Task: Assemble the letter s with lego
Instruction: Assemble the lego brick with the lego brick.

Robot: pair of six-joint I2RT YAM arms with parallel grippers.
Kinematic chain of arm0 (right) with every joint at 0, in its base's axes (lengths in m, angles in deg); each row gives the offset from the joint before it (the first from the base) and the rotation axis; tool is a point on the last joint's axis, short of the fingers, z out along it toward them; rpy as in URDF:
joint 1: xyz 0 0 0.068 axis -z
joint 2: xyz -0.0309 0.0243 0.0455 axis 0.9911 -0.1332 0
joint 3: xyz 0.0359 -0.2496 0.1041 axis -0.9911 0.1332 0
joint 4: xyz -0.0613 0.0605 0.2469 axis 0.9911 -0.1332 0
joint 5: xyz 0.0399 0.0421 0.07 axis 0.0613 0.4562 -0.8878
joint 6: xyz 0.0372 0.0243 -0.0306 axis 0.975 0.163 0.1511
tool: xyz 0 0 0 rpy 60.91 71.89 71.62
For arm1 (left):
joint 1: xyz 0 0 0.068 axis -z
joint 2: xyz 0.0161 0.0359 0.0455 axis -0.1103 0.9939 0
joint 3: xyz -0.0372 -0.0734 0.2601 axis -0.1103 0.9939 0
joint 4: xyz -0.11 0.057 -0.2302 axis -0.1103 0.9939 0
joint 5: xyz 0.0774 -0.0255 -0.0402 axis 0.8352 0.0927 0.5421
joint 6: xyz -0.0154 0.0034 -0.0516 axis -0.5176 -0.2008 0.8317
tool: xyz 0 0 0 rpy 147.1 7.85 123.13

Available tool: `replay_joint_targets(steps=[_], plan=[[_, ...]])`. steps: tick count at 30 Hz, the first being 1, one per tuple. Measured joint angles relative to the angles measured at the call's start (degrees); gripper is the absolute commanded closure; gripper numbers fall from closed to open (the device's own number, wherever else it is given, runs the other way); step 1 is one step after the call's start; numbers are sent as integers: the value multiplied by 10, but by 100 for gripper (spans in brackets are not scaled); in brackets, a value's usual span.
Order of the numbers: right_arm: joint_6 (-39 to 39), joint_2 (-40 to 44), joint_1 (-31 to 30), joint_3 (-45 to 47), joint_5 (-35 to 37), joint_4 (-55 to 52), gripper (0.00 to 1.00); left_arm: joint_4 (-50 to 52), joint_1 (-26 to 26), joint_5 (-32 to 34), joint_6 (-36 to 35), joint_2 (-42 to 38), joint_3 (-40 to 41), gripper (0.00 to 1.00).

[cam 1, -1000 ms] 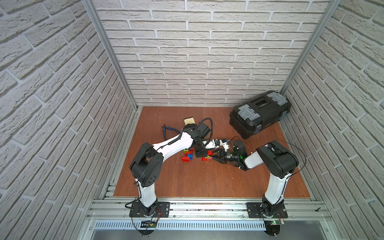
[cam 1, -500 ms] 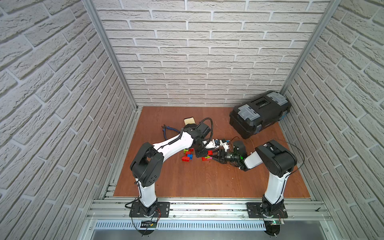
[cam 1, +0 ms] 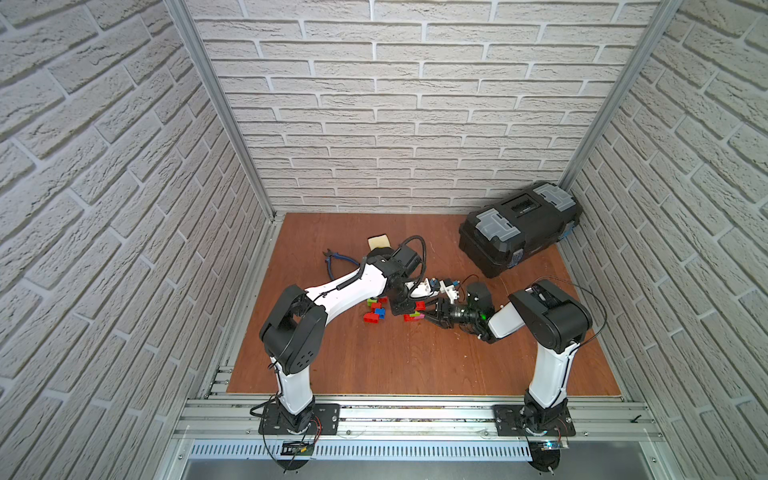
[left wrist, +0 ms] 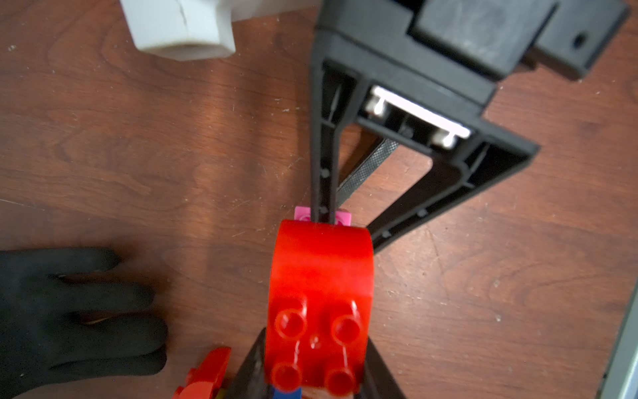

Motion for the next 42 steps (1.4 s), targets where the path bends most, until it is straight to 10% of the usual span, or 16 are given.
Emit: replay_joint_targets(steps=[42], plan=[[30,-1,12,21,-7,40,30,-5,-1,16,9,0,12,46]])
